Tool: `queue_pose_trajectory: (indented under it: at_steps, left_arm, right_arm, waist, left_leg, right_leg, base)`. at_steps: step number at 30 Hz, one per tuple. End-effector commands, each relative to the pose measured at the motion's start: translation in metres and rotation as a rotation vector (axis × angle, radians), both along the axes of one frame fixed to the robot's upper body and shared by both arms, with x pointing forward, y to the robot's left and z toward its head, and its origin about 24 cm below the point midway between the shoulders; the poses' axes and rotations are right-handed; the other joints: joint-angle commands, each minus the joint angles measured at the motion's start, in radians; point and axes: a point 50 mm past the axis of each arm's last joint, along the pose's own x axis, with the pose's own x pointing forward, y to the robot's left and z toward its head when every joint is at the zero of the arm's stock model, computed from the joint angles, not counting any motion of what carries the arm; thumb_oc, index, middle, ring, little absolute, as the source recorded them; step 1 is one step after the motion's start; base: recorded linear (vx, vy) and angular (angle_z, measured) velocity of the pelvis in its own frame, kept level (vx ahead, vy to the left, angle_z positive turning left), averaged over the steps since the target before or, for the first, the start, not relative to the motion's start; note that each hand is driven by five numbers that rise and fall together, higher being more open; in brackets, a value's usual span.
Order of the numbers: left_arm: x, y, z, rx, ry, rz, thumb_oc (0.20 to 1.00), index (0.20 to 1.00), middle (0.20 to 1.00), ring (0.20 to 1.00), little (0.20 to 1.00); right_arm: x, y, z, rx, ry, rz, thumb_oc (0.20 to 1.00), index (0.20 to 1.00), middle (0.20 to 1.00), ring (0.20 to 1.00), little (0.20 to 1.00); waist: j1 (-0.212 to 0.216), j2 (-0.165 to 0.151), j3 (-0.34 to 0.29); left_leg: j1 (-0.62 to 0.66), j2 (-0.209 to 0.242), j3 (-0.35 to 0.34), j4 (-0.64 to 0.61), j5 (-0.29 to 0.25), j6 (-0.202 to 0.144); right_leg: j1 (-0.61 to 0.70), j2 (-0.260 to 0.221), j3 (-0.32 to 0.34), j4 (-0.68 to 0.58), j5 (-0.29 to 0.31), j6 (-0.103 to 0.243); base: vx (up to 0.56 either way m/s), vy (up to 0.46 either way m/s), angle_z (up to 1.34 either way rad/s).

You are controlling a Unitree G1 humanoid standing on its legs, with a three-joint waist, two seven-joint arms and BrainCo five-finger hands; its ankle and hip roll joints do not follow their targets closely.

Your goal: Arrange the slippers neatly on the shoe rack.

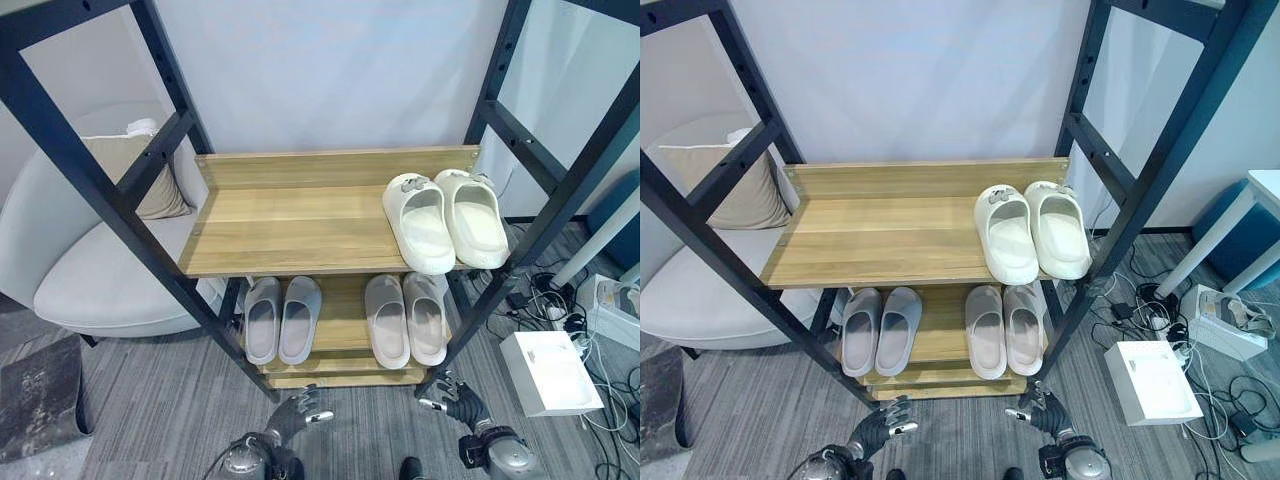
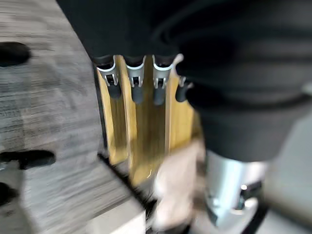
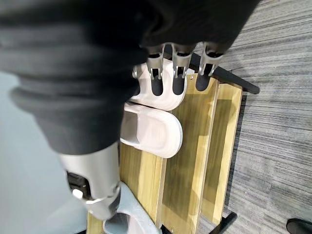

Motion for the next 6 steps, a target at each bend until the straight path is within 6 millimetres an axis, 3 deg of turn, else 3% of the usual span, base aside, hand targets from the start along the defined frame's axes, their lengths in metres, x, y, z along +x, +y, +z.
queue_pose_trajectory:
  at_steps: [1,6]
  left_arm:
    - [0.033,0.024,0.02,0.043,-0.147,0.148,1.0,1.0,1.0,1.0,1.0]
    - [0.032,0.043,0.024,0.097,-0.173,0.224,1.0,1.0,1.0,1.0,1.0]
  right_arm:
    - [0.021,0.008,0.01,0.023,-0.097,-0.04,1.0,1.0,1.0,1.0,1.0]
    - [0.019,0.005,0.005,0.005,-0.072,-0.058,1.0,1.0,1.0,1.0,1.0]
  waist:
    - [0.031,-0.051,0.039]
    - [0.048,-0.051,0.043]
  left_leg:
    - [0.054,-0.04,-0.014,0.012,-0.061,0.004]
    - [0.053,-0.042,-0.024,0.015,-0.062,0.004]
  right_leg:
    - [0.027,0.01,-0.033,0.001,-0.069,0.023]
    - [0.036,0.008,-0.042,0.001,-0.074,0.022]
  base:
    - [0.01,-0.004,0.06]
    - [0.01,-0.001,0.08]
